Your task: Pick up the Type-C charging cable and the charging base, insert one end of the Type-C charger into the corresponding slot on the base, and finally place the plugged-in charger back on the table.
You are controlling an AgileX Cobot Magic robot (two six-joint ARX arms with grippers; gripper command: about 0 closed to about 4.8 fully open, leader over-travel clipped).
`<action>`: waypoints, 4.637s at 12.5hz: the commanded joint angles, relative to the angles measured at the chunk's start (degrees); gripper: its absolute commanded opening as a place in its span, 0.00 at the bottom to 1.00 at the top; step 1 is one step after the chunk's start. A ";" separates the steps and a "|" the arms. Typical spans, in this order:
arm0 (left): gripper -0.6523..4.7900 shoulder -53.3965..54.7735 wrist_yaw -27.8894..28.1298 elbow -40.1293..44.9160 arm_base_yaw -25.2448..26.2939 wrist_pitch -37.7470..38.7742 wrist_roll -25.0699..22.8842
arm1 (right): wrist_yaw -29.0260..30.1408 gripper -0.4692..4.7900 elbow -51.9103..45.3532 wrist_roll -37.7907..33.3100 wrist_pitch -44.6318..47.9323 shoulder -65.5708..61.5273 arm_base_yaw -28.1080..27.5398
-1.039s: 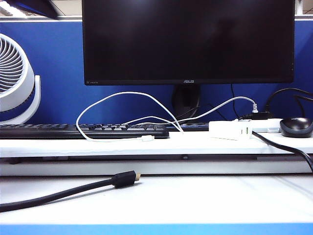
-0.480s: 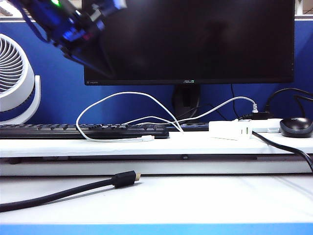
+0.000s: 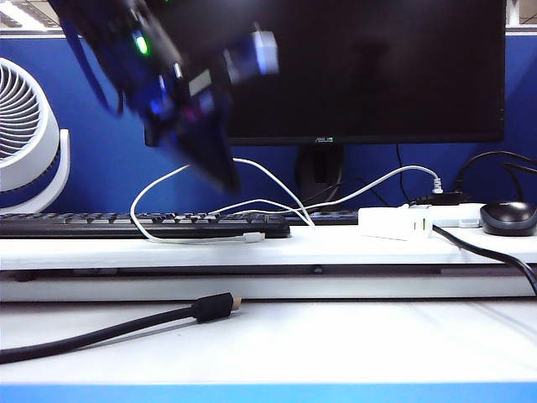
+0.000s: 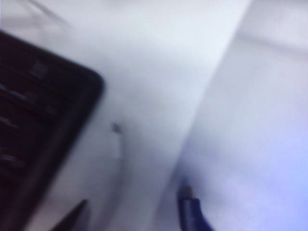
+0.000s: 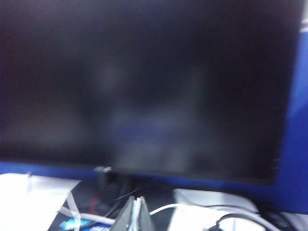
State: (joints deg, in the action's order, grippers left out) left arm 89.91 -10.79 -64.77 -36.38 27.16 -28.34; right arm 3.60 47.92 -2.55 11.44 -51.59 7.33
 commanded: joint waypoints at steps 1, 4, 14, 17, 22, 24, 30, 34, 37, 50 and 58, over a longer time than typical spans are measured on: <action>0.60 2.25 0.74 -0.26 -0.87 -1.29 5.33 | 1.51 0.09 0.22 0.00 -0.72 0.04 0.04; 0.60 3.37 0.70 -3.15 -0.79 -3.10 9.84 | 1.66 0.09 0.22 0.00 -2.16 0.02 0.04; 0.59 11.43 0.55 -12.66 -0.85 5.81 7.52 | 1.70 0.09 0.22 0.00 -2.19 0.02 0.04; 0.59 13.64 0.72 -12.66 -0.76 6.01 7.15 | 1.68 0.09 0.22 -0.02 -2.19 0.02 0.04; 0.56 15.43 1.40 -12.66 -0.76 5.31 7.13 | 1.68 0.09 0.22 -0.02 -2.16 0.02 0.04; 0.55 15.43 2.23 -12.66 -0.76 5.33 7.10 | 1.68 0.09 0.22 0.00 -2.16 0.02 0.04; 0.45 15.43 3.10 -12.63 -0.76 5.62 7.17 | 1.70 0.09 0.22 0.00 -2.16 0.02 0.04; 0.45 15.41 3.32 -12.66 -0.76 5.60 7.13 | 1.68 0.09 0.22 0.00 -2.12 0.02 0.04; 0.45 15.41 3.28 -12.66 -0.76 5.55 7.13 | 1.68 0.09 0.22 0.00 -1.97 0.02 0.04; 0.11 14.88 2.89 -13.14 -0.85 6.88 7.34 | 1.84 0.09 0.22 -0.02 -2.67 0.02 0.02; 0.11 9.29 -20.04 -27.17 -0.76 10.25 12.70 | 7.06 0.09 0.22 -0.02 -9.53 -0.28 0.00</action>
State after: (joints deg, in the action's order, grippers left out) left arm 100.09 -28.62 -90.83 -37.06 37.52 -15.75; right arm 10.52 47.90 -2.55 2.00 -51.99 7.31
